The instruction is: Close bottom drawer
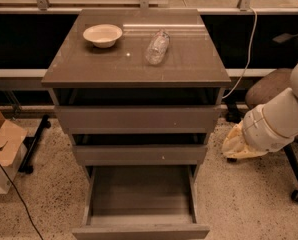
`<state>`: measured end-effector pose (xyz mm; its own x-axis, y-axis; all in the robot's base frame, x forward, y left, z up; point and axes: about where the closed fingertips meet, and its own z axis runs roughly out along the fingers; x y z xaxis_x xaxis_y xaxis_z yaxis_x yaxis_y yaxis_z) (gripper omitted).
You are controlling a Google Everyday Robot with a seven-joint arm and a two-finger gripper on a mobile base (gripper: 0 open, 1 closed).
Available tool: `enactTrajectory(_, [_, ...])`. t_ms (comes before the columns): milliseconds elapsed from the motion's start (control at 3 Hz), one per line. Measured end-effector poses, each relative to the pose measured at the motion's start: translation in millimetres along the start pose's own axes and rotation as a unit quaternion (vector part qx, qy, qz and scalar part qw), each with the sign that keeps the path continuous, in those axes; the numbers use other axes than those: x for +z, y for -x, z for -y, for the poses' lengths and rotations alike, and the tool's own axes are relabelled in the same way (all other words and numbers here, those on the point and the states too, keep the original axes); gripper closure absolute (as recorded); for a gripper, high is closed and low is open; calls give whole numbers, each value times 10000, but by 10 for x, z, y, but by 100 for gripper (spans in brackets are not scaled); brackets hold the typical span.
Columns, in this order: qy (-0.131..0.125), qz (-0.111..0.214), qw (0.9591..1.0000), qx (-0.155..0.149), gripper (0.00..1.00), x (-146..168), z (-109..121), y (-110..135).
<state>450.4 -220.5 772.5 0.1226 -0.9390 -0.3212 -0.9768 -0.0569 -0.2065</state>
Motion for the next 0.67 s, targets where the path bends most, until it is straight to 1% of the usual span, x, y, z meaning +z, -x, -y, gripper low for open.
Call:
enactTrajectory(333, [173, 233, 9982, 528, 100, 453, -35, -342])
enactTrajectory(667, [185, 231, 9982, 525, 100, 463, -38, -342])
